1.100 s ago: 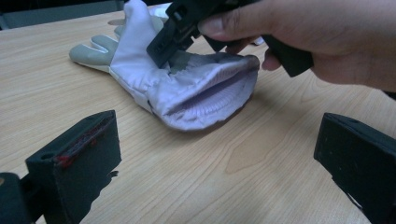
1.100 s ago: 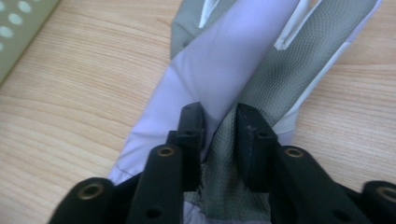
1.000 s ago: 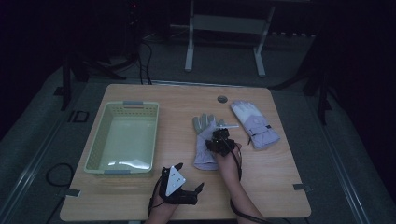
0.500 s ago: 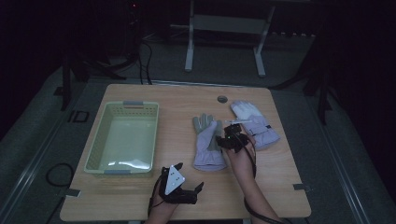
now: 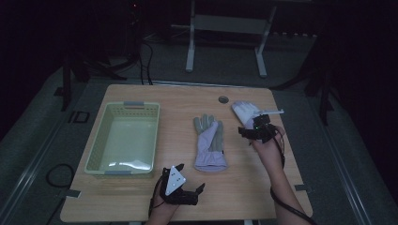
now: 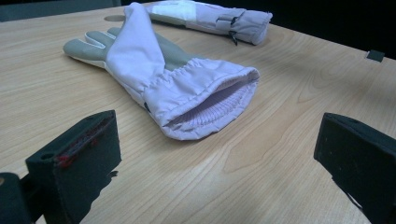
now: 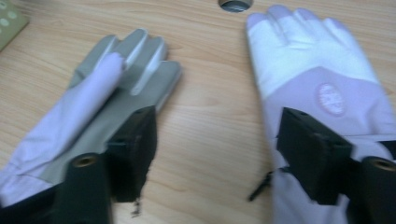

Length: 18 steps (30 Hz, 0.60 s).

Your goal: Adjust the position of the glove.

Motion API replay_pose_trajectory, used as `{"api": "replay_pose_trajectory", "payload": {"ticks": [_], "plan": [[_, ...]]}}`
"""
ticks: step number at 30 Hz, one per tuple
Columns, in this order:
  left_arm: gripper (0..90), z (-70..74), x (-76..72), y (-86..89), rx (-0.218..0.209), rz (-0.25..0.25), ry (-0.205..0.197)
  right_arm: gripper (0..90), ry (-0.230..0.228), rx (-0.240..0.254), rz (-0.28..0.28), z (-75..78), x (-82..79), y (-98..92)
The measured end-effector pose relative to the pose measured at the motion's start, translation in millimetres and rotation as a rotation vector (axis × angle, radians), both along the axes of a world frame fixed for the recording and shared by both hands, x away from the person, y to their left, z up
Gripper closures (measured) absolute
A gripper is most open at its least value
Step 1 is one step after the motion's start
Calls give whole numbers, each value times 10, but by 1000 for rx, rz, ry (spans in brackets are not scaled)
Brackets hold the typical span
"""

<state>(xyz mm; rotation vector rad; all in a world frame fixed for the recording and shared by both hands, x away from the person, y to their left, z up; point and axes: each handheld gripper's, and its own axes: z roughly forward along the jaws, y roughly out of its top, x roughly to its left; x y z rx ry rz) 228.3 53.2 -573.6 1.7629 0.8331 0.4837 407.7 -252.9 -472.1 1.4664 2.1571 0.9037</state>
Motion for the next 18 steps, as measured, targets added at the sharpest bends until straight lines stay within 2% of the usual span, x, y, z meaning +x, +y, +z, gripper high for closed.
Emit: {"api": "replay_pose_trajectory", "payload": {"ticks": [1, 3, 4, 6, 11, 13, 16, 18], "plan": [[7, 0, 1, 1, -1, 0, 1, 284, 2, 8, 3, 3, 26, -49], [7, 0, 2, 2, -1, -1, 2, 304, -11, 59, 37, 4, 77, -161], [8, 0, 2, 2, -1, -1, 1, 329, -16, 33, 33, 6, 103, -216], [7, -1, -2, 2, -3, -7, -1, 335, -15, 32, 47, 3, 153, -308], [7, -1, -5, 1, -3, -9, -6, 352, -14, -21, 51, 2, 283, -454], [7, -1, -6, 4, -4, -11, -4, 374, -15, -63, 45, -5, 344, -489], [7, -1, -12, 10, -3, -10, -4, 410, -9, -87, 38, -34, 443, -554], [8, -1, -21, 13, -4, -7, -8, 415, -8, -81, 37, -68, 503, -598]]}}
